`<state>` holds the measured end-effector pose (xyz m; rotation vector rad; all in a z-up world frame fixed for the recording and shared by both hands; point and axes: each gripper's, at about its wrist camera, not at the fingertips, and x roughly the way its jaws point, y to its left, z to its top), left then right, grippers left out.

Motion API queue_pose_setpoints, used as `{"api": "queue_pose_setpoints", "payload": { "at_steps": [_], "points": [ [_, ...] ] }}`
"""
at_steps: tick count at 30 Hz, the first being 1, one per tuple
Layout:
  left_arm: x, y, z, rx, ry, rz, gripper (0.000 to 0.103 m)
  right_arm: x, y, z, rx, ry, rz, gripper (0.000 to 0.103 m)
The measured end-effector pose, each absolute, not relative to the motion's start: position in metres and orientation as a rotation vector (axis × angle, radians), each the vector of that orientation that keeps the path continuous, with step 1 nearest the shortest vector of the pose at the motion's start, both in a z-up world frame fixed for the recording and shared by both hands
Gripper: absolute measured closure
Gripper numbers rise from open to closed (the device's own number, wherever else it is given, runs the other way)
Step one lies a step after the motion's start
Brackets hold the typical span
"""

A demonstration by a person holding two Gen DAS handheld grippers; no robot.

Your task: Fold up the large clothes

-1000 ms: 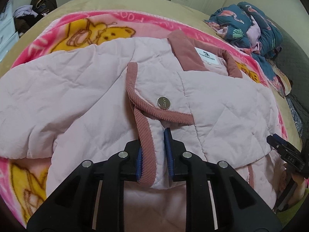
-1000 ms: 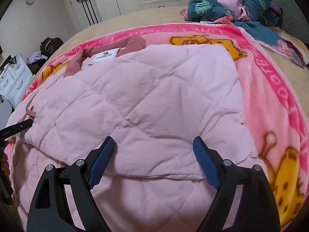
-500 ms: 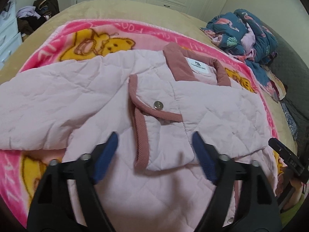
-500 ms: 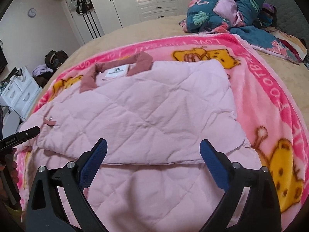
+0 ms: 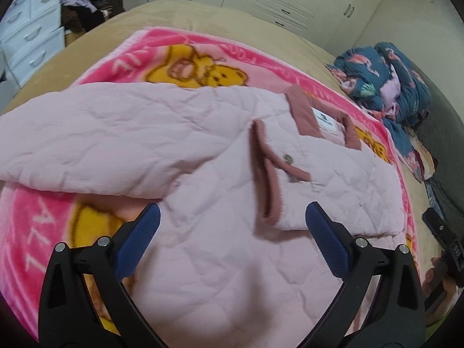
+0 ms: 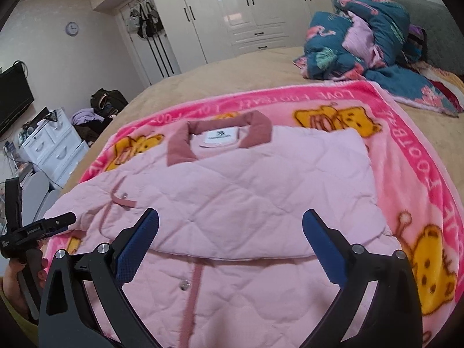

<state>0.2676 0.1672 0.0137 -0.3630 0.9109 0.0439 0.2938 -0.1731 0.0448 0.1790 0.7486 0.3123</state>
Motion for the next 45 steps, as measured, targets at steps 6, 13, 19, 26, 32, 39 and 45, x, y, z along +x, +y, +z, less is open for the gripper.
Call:
{"api": "queue_pose_setpoints", "payload": {
  "at_steps": [6,13,19,26,32,39,45],
  "points": [
    [0.252,0.195,0.019,-0.370,0.886,0.095,0.009,0.289,-0.147,0.057,0.162,0.717,0.328,0.004],
    [0.231,0.230,0.023,-0.384,0.853,0.170,0.009,0.287,-0.101,0.065,0.139,0.717,0.393,0.004],
    [0.215,0.260,0.027,-0.383,0.826,0.232,0.009,0.286,-0.050,0.070,0.097,0.716,0.467,0.004],
    [0.198,0.294,0.024,-0.422,0.808,0.283,0.009,0.283,0.005,0.076,0.039,0.709,0.530,0.004],
    [0.189,0.324,0.017,-0.486,0.795,0.326,0.009,0.281,0.048,0.075,-0.001,0.722,0.586,0.004],
    [0.179,0.354,0.012,-0.534,0.782,0.369,0.009,0.280,0.091,0.062,-0.040,0.754,0.629,0.004],
    [0.175,0.376,0.003,-0.583,0.780,0.395,0.009,0.279,0.118,0.055,-0.050,0.773,0.661,0.004]
  ]
}}
